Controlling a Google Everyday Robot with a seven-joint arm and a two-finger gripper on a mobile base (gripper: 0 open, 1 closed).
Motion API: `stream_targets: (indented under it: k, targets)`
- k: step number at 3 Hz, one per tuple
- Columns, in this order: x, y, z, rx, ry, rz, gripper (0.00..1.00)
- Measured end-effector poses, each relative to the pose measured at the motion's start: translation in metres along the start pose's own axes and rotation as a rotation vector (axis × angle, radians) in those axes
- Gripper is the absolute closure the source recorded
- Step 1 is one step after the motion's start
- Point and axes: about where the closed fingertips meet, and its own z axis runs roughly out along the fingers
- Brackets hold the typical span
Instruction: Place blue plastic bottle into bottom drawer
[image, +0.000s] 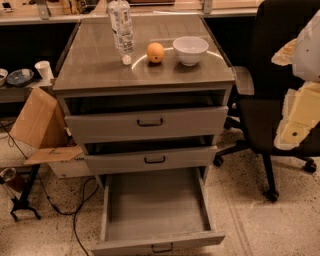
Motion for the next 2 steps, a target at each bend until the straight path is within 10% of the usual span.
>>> stream_targets:
  k: [2]
  targets:
    - [-0.005,-0.017,0.002,0.033,-0.038,0.066,0.00]
